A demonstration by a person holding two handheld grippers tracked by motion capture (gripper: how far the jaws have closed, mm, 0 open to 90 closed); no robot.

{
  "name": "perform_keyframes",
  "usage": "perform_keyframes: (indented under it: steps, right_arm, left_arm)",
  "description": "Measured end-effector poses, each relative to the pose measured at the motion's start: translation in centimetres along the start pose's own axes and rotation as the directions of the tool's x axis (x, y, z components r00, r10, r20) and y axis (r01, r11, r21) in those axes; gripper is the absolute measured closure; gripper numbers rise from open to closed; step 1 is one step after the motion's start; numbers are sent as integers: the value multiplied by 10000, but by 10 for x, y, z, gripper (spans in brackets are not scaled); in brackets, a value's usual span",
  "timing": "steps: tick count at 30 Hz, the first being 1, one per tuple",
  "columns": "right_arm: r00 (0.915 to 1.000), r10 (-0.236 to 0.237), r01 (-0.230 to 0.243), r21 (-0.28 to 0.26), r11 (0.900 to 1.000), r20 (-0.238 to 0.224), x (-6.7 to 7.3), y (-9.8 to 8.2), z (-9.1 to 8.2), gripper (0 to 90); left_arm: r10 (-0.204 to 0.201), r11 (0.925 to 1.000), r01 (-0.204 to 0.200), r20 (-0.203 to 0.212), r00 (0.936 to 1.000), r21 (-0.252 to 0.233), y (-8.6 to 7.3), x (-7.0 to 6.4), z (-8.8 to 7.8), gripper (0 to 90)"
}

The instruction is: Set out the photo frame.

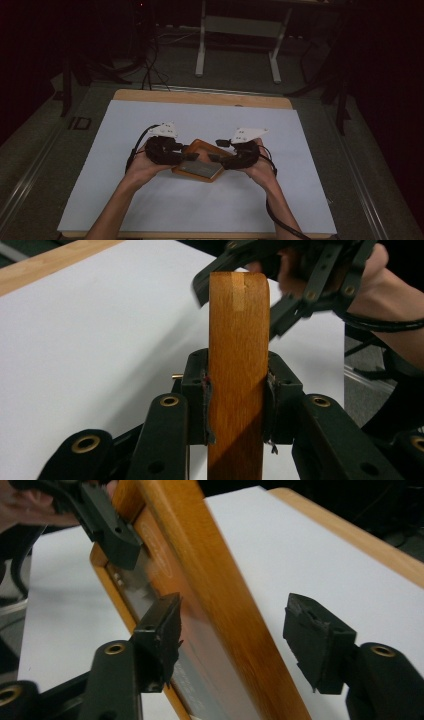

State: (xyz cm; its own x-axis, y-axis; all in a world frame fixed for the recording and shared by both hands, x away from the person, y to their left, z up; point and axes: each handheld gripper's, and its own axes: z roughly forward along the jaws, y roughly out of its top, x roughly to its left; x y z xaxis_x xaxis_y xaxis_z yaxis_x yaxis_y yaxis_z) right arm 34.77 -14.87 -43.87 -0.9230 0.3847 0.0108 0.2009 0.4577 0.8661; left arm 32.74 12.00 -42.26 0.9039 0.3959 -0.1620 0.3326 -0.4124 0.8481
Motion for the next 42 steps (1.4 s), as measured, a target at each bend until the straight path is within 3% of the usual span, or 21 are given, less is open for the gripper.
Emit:
perform_keyframes:
  steps: [4, 6, 12, 14, 16, 20, 27, 32, 39, 42]
  right_arm:
    - [9982, -118, 131, 224, 9997, -581, -1, -1, 9, 400]
    - [9982, -219, 232, 239, 9994, -564, 0, -2, 10, 423]
    - [9949, -559, 569, 93, 9983, -843, 3, -6, -2, 629]
    - [9940, -843, 854, 136, 9963, -696, 7, -6, -3, 646]
    - [9932, -1036, 1050, 236, 9942, -540, 10, -5, -3, 659]
    - [9933, -1118, 1125, 216, 9934, -294, 11, -6, -4, 675]
    - [9963, -837, 840, 135, 9964, -202, 8, -10, -8, 684]
    - [9966, -804, 806, 79, 9967, -199, 9, -15, -13, 685]
    - [9972, -738, 738, -70, 9973, -109, 10, -21, -18, 685]
    - [9974, -718, 717, -159, 9973, -69, 10, -25, -22, 685]
  left_arm:
    - [251, 9997, -250, 43, 9997, -73, 1, 0, 2, 688]
    - [211, 9997, -211, 0, 9998, -152, 0, 1, 1, 684]
    - [-549, 9948, 568, 247, 9982, -841, -7, 13, 0, 582]
    - [-828, 9908, 874, 480, 9954, -1038, -9, 17, -1, 549]
    - [-925, 9873, 975, 454, 9947, -1253, -11, 19, -2, 516]
    - [-1242, 9773, 1316, 544, 9908, -1661, -16, 24, -10, 433]
    - [-1700, 9585, 1682, 121, 9854, -2302, -33, 31, -21, 394]
    - [-2329, 9335, 2223, -41, 9725, -2812, -49, 36, -25, 350]
    - [-2360, 9441, 2255, -153, 9716, -2404, -55, 35, -17, 313]
    - [-2405, 9470, 2351, 21, 9707, -2187, -59, 34, -9, 301]
